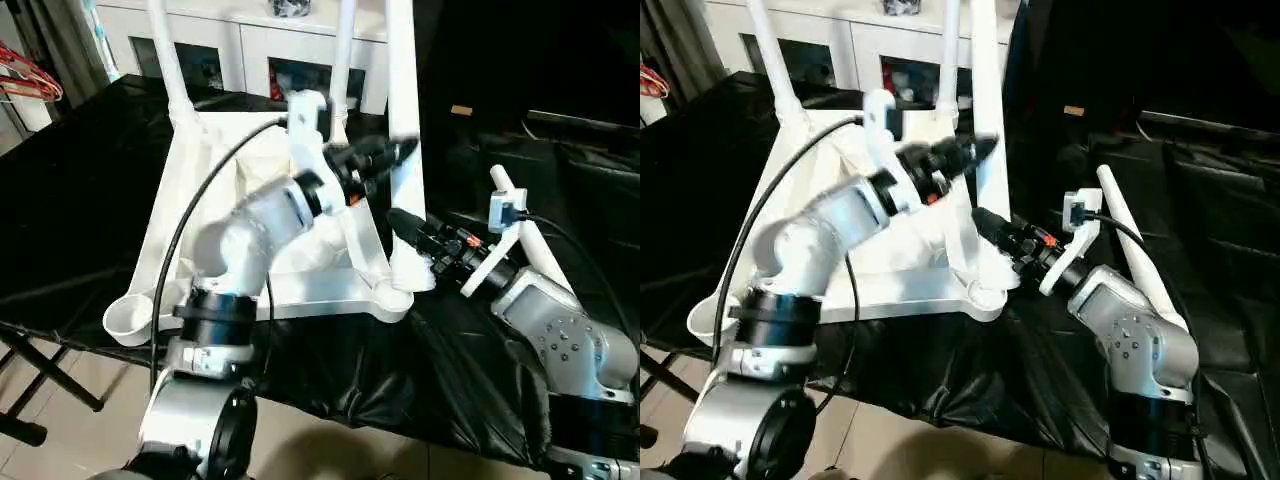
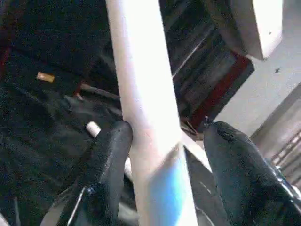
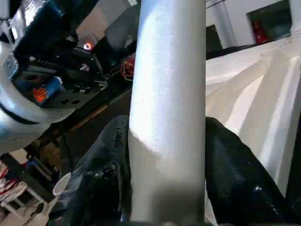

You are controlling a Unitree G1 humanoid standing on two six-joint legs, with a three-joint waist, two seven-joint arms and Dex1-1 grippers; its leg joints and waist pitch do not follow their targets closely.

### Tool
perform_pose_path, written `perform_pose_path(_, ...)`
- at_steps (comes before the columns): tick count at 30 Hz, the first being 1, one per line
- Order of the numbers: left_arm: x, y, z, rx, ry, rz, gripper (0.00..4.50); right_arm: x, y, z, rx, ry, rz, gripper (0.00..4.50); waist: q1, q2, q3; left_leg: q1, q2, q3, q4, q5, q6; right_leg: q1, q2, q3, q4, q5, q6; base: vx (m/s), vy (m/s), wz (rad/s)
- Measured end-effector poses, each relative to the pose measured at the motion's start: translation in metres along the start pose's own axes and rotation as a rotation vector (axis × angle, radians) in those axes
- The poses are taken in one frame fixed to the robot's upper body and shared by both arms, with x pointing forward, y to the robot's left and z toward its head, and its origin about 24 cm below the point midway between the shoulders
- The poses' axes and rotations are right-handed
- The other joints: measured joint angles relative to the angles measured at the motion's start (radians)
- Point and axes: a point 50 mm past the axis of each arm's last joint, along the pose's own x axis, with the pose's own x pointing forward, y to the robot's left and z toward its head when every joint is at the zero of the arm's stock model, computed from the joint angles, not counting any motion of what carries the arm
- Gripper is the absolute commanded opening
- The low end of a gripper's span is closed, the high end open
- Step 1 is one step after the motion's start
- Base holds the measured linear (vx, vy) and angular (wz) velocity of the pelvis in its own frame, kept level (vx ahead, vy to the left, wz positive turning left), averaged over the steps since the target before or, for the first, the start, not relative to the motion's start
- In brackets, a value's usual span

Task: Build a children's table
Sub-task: Pick table leg

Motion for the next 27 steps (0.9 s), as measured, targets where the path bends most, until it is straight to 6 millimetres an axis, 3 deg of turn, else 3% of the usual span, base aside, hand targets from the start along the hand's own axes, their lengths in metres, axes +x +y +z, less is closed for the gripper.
perform_pose_path(10, 0.004, 0.006, -0.008, -0.099, 0.017, 0.069, 2.90, 0.009, 0.012, -0.004, -0.017, 0.043, 0.073, 1.88, 0.010, -0.003, 0.001, -0.003, 0.000, 0.000, 0.000, 0.001, 0.004, 0.000, 0.000, -0.001, -0.004, 0.000, 0.000, 0.000, 0.000, 0.00)
perform_pose_path(11, 0.004, 0.006, -0.008, -0.110, 0.012, 0.073, 2.59, 0.009, 0.012, -0.005, -0.018, 0.045, 0.073, 1.88, 0.011, -0.003, 0.001, -0.003, 0.000, 0.000, 0.000, 0.000, 0.004, 0.000, -0.001, -0.001, -0.004, 0.000, 0.000, 0.000, 0.000, 0.00)
perform_pose_path(14, 0.003, 0.008, -0.005, -0.141, -0.007, 0.083, 2.49, 0.010, 0.012, -0.007, -0.017, 0.061, 0.075, 1.88, 0.012, -0.004, 0.001, -0.003, 0.000, 0.000, 0.000, 0.001, 0.004, 0.000, -0.001, -0.001, -0.004, 0.000, 0.000, 0.000, 0.000, 0.00)
perform_pose_path(15, 0.003, 0.009, -0.004, -0.146, -0.013, 0.086, 2.22, 0.011, 0.013, -0.008, -0.018, 0.065, 0.077, 1.88, 0.012, -0.004, 0.001, -0.003, 0.000, 0.000, 0.000, 0.001, 0.004, 0.000, -0.001, -0.001, -0.004, 0.000, 0.000, 0.000, 0.000, 0.00)
perform_pose_path(18, 0.003, 0.009, -0.003, -0.155, -0.012, 0.086, 1.99, 0.012, 0.013, -0.008, -0.020, 0.068, 0.074, 1.88, 0.016, -0.004, 0.001, -0.003, 0.000, 0.000, 0.000, 0.001, 0.004, 0.000, -0.001, -0.001, -0.004, 0.000, 0.000, 0.000, 0.000, 0.00)
perform_pose_path(27, 0.004, 0.006, -0.004, -0.165, -0.012, 0.084, 1.85, 0.014, 0.014, -0.008, -0.024, 0.068, 0.070, 1.88, 0.017, -0.004, 0.001, -0.003, 0.000, 0.000, 0.000, 0.001, 0.004, 0.000, -0.001, -0.001, -0.005, 0.000, 0.000, 0.000, 0.000, 0.00)
